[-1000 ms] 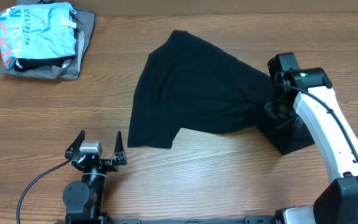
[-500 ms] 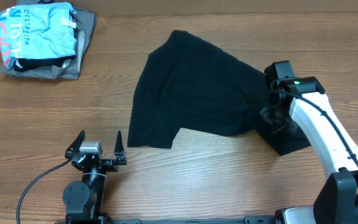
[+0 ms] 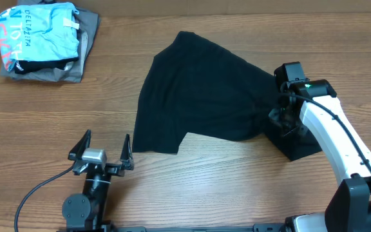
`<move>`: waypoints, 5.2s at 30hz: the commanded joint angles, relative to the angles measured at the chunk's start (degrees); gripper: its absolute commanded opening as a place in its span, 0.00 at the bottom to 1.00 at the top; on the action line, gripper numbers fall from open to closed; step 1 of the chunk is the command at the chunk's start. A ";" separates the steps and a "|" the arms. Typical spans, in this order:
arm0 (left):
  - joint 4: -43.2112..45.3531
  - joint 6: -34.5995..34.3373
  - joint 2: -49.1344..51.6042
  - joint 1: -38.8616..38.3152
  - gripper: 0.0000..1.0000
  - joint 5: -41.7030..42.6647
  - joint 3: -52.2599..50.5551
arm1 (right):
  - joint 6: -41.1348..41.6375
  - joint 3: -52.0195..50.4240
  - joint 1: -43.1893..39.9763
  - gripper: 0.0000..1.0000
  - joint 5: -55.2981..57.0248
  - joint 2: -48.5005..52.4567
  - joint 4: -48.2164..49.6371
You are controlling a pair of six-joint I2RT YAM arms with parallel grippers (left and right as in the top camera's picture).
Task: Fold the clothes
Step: 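Grasp the T-shirt's lower right corner with the right gripper, then reach the left gripper to the T-shirt's left edge and grasp it, then lift the T-shirt with both grippers and stretch it apart in the air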
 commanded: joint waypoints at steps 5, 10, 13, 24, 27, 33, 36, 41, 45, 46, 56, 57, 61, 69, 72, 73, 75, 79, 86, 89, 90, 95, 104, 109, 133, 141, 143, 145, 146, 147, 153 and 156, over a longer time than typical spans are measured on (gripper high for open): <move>2.47 -4.63 5.35 0.31 1.00 5.62 4.96 | -1.70 -0.20 0.11 0.04 -0.76 -1.16 2.10; 1.01 1.36 21.75 0.28 1.00 7.80 15.65 | -1.60 -0.20 0.11 0.04 -1.05 -1.16 2.14; -5.53 2.14 35.10 0.28 1.00 7.82 25.99 | -1.64 -0.20 0.11 0.04 -1.84 -1.16 2.78; -48.09 1.09 79.69 -0.96 1.00 13.77 62.77 | -1.64 -0.20 0.11 0.04 -1.84 -1.16 2.08; -55.74 0.59 87.86 -2.12 1.00 9.20 66.93 | -1.66 -0.20 0.11 0.04 -1.84 -1.16 2.84; -56.94 -0.98 100.08 -2.51 1.00 10.97 68.06 | -1.66 -0.20 0.11 0.04 -1.84 -1.16 2.49; -56.70 -0.94 104.37 -2.49 1.00 12.04 68.06 | -1.66 -0.20 0.11 0.04 -1.81 -1.16 2.25; -56.68 -0.70 107.60 -2.82 1.00 10.10 68.06 | -1.66 -0.20 0.11 0.04 -1.84 -1.16 2.27; -56.78 -1.79 107.71 -3.82 1.00 1.16 68.06 | -1.66 -0.20 0.11 0.04 -1.84 -1.16 2.27; -56.94 -1.79 107.71 -4.39 1.00 -1.18 68.06 | -1.66 -0.20 0.11 0.04 -1.84 -1.16 2.27; -56.43 -1.55 107.84 -12.28 1.00 -11.72 68.04 | -1.66 -0.20 0.11 0.04 -1.84 -1.16 2.25; -56.48 -1.55 107.91 -12.55 1.00 -11.89 68.04 | -1.66 -0.20 0.11 0.04 -1.84 -1.16 2.21; -56.43 -1.57 108.87 -12.33 1.00 -12.00 67.95 | -1.68 -0.20 0.11 0.04 -1.84 -1.16 2.01; -55.71 -1.53 113.63 -12.24 1.00 -9.01 67.93 | -1.68 -0.20 0.11 0.04 -1.84 -1.16 1.75; -55.58 -1.53 115.34 -12.24 0.85 -7.89 67.93 | -1.68 -0.20 0.11 0.04 -1.84 -1.16 1.66; -55.58 -1.53 115.84 -12.24 0.77 -7.67 67.93 | -1.68 -0.20 0.11 0.04 -1.84 -1.16 1.66; -55.58 -1.53 116.04 -12.24 0.54 -7.23 67.93 | -1.66 -0.20 0.11 0.04 -1.81 -1.16 1.68; -55.36 -1.55 116.04 -12.22 0.08 -5.99 67.95 | -1.66 -0.20 0.11 0.04 -1.81 -1.16 1.88; -59.78 -1.51 115.73 -11.54 0.04 -6.27 72.94 | -1.66 -0.20 0.11 0.04 -1.81 -1.16 1.84; -65.00 -1.07 115.03 -10.95 0.04 -6.27 80.11 | -1.64 -0.20 0.11 0.04 -1.81 -1.16 1.84; -67.23 -0.87 114.73 -10.82 0.04 -6.32 83.71 | -1.64 -0.20 0.11 0.04 -1.81 -1.16 1.84; -74.16 -0.87 112.41 -10.84 0.04 -6.47 99.14 | -1.16 -0.17 0.11 0.04 -1.84 -1.18 1.84; -81.31 -0.48 106.92 -10.60 0.04 -9.75 119.25 | -1.20 1.14 0.11 0.04 -1.81 -2.69 1.99; -83.82 -0.76 103.58 -10.62 0.04 -12.11 127.73 | -3.48 5.92 0.11 0.04 -1.81 -7.76 1.11; -85.29 -4.35 80.46 -10.64 0.04 -19.50 142.75 | -14.47 36.74 0.11 0.04 -1.79 -30.23 -2.93; -84.76 -4.81 82.79 -10.62 0.04 -20.13 142.68 | -15.34 38.25 0.11 0.04 1.51 -29.68 -2.10; -84.48 -4.13 85.37 -10.62 0.04 -20.13 142.68 | -15.34 38.23 0.11 0.04 3.61 -28.52 -1.86; -84.32 -2.34 87.21 -10.62 0.04 -20.13 142.68 | -15.37 38.25 0.11 0.04 5.70 -27.74 -1.95; -84.30 -1.92 87.86 -10.62 0.04 -20.15 142.68 | -15.37 38.25 0.11 0.04 6.64 -27.45 -2.08; -84.26 -1.95 88.48 -10.64 0.04 -20.11 142.68 | -15.34 38.23 0.11 0.04 7.50 -27.19 -2.23; -84.39 -3.80 88.30 -11.28 0.04 -19.89 143.05 | -15.34 38.25 0.11 0.04 7.93 -27.28 -2.64; -84.39 -4.90 86.90 -11.93 0.04 -19.89 143.10 | -15.30 38.25 0.11 0.04 7.69 -27.47 -2.78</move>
